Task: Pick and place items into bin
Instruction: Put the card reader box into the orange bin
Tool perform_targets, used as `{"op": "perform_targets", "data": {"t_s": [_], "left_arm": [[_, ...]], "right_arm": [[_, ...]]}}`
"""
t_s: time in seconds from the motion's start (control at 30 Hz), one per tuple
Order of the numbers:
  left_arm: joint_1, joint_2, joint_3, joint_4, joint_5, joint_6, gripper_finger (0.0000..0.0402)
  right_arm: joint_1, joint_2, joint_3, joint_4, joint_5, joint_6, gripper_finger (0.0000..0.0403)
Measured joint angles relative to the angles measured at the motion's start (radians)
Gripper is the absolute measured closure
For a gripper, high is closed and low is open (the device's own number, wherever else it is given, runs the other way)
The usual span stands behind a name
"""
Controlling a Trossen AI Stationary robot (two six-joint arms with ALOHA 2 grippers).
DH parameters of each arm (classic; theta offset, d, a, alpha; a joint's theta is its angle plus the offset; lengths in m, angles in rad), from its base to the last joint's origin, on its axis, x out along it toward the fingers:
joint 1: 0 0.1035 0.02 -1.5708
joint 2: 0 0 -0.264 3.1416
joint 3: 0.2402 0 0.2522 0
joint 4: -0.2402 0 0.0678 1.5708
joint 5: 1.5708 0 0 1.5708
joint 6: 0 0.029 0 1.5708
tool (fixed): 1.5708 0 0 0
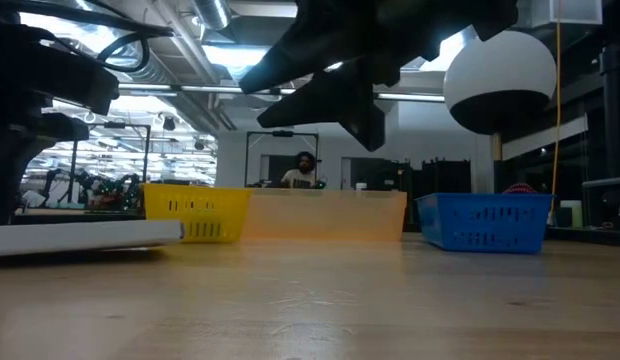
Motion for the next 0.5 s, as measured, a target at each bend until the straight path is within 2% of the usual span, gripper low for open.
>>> {"op": "perform_targets", "data": {"t_s": [0.27, 0.5], "left_arm": [[0.000, 0.002, -0.001, 0.010, -0.019, 0.009, 0.0398], [0.000, 0.002, -0.001, 0.020, -0.031, 0.033, 0.0398]], "right_arm": [[-0.002, 0.102, 0.001, 0.103, 0.001, 0.080, 0.0274], [-0.008, 0.139, 0.001, 0.150, 0.001, 0.133, 0.0274]]}}
